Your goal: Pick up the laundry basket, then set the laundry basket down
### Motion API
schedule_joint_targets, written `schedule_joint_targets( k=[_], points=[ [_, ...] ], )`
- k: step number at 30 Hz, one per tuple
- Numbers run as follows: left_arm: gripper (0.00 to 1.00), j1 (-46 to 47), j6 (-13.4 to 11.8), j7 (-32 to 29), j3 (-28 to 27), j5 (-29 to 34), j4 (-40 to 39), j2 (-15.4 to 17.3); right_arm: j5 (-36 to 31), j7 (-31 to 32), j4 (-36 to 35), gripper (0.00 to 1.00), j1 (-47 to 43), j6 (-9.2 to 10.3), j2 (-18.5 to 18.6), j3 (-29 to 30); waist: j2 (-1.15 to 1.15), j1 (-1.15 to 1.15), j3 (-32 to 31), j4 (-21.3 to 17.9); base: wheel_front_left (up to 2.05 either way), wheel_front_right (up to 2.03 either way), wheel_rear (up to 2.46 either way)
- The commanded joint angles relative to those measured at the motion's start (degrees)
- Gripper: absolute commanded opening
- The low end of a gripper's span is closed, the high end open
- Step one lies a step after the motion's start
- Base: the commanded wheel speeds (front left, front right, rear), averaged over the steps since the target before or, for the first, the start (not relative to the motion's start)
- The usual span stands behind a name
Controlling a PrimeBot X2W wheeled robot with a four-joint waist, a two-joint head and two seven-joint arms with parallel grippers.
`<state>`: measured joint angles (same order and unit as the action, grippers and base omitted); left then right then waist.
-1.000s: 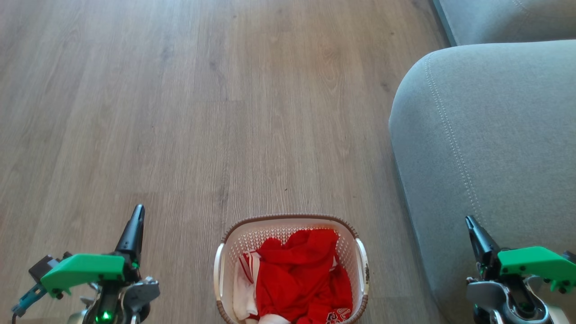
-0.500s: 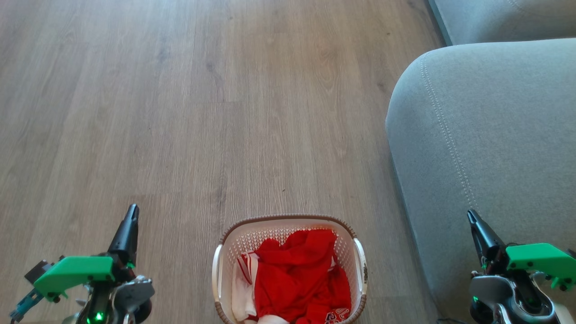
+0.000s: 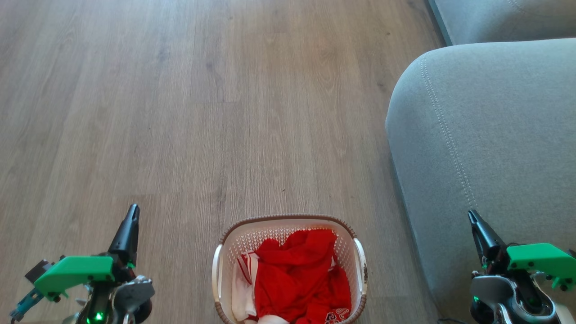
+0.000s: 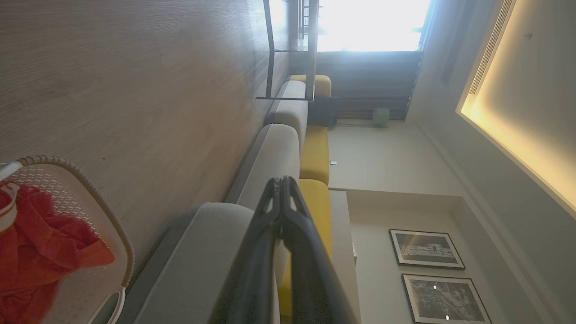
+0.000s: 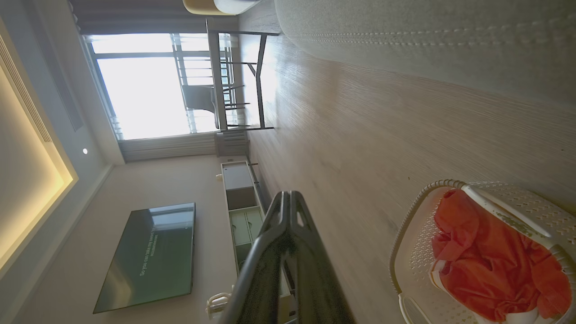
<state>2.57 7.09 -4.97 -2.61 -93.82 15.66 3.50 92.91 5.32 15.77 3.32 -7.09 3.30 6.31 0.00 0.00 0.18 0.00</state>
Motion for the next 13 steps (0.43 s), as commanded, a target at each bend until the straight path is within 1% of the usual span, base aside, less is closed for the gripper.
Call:
schedule_joint_targets(
  k=[1, 13],
  points=[
    [0.00, 3.48, 0.40, -0.19, -2.26, 0.28, -1.69, 0.57, 0.10, 0.35, -1.80, 0.00, 2.77, -0.40, 0.32, -0.81, 0.00, 0.00, 0.00, 0.01, 0.00, 0.00, 0.00],
    [0.00, 3.50, 0.40, -0.38, -2.50, 0.48, -1.68, 0.41, -0.03, 0.48, -1.79, 0.00, 2.78, -0.40, 0.21, -0.65, 0.00, 0.00, 0.00, 0.01, 0.00, 0.00, 0.00]
  ],
)
